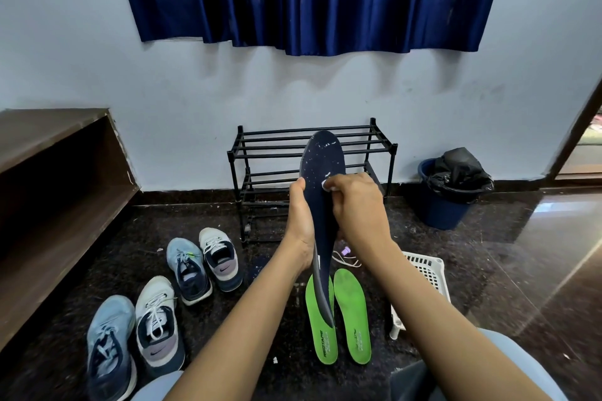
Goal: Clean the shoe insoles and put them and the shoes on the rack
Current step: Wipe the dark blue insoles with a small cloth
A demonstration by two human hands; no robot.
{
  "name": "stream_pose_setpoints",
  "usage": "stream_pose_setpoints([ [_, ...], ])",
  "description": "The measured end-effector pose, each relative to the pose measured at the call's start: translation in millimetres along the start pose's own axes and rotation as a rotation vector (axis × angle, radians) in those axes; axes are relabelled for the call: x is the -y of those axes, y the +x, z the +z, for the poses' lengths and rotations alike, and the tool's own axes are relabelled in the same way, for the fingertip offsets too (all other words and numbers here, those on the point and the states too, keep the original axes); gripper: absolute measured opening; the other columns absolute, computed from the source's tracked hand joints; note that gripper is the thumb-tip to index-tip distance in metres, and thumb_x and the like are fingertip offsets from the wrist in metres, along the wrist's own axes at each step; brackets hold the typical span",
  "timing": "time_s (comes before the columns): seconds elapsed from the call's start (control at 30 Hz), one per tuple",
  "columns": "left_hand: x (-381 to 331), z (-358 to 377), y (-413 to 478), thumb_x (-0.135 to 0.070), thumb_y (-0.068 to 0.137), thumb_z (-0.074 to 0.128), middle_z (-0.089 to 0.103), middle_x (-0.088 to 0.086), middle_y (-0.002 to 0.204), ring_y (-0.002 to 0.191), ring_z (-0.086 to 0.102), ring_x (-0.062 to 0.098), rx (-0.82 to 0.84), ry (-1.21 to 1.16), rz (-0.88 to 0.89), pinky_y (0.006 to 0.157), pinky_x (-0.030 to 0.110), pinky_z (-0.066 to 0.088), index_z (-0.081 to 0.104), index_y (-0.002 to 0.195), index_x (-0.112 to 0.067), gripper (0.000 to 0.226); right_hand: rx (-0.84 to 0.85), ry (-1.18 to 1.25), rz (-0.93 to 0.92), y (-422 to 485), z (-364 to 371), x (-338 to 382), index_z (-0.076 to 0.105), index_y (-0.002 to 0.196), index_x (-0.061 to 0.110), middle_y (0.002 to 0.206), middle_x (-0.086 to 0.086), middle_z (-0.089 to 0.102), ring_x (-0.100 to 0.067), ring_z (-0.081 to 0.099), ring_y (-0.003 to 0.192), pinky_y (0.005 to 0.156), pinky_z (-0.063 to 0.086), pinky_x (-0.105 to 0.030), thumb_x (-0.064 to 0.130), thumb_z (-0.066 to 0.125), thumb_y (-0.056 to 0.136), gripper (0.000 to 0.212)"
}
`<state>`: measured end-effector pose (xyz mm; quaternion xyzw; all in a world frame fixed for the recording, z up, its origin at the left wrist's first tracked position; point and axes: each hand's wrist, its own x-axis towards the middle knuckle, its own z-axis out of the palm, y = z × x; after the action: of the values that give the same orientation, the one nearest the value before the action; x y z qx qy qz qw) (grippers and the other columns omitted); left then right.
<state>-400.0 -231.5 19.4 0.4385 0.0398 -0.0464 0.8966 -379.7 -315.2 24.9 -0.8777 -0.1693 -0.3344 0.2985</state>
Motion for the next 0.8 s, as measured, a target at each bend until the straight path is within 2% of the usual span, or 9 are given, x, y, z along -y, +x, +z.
stream_pose_setpoints([
  [0.23, -3.5, -8.6, 1.5, -0.042, 0.100, 0.026, 0.071, 0.001, 0.078, 0.079, 0.064, 0.018, -0.050, -0.029, 0.060, 0.071, 0.029, 0.049, 0.066, 0.092, -0.014, 0.049, 0.092, 0.007, -0.115, -11.8, 5.5, 7.0, 0.072, 0.083, 0.008, 0.075, -0.008, 0.070, -0.031, 0.058, 0.076, 0.065, 0.049, -0.033, -0.006, 0.056, 0.073, 0.024],
  [0.43, 0.3, -2.4, -2.4, -0.046, 0.097, 0.026, 0.069, 0.000, 0.072, 0.063, 0.065, 0.014, 0.007, -0.034, -0.021, 0.056, 0.025, 0.047, 0.064, 0.090, -0.017, 0.048, -0.012, 0.020, -0.004, 2.9, 2.7, -3.0, 0.071, 0.083, 0.006, 0.074, -0.010, 0.070, -0.034, 0.058, 0.077, 0.065, 0.051, -0.037, -0.009, 0.056, 0.074, 0.023],
  [0.63, -6.6, -10.1, -2.3, -0.043, 0.099, 0.026, 0.070, 0.001, 0.075, 0.077, 0.063, 0.017, -0.026, -0.018, 0.038, 0.068, 0.029, 0.048, 0.065, 0.088, -0.015, 0.049, 0.032, 0.026, -0.095, -10.6, 6.0, 11.0, 0.072, 0.081, 0.008, 0.073, -0.006, 0.070, -0.030, 0.059, 0.072, 0.064, 0.049, -0.032, -0.009, 0.057, 0.070, 0.025],
  [0.8, -7.9, -14.4, -1.2, -0.041, 0.100, 0.026, 0.070, 0.000, 0.076, 0.075, 0.064, 0.016, -0.063, -0.012, 0.078, 0.069, 0.028, 0.049, 0.065, 0.087, -0.015, 0.048, 0.098, 0.067, -0.128, -17.4, 9.2, 18.1, 0.072, 0.082, 0.008, 0.074, -0.005, 0.071, -0.029, 0.060, 0.076, 0.068, 0.051, -0.031, -0.004, 0.052, 0.072, 0.025],
])
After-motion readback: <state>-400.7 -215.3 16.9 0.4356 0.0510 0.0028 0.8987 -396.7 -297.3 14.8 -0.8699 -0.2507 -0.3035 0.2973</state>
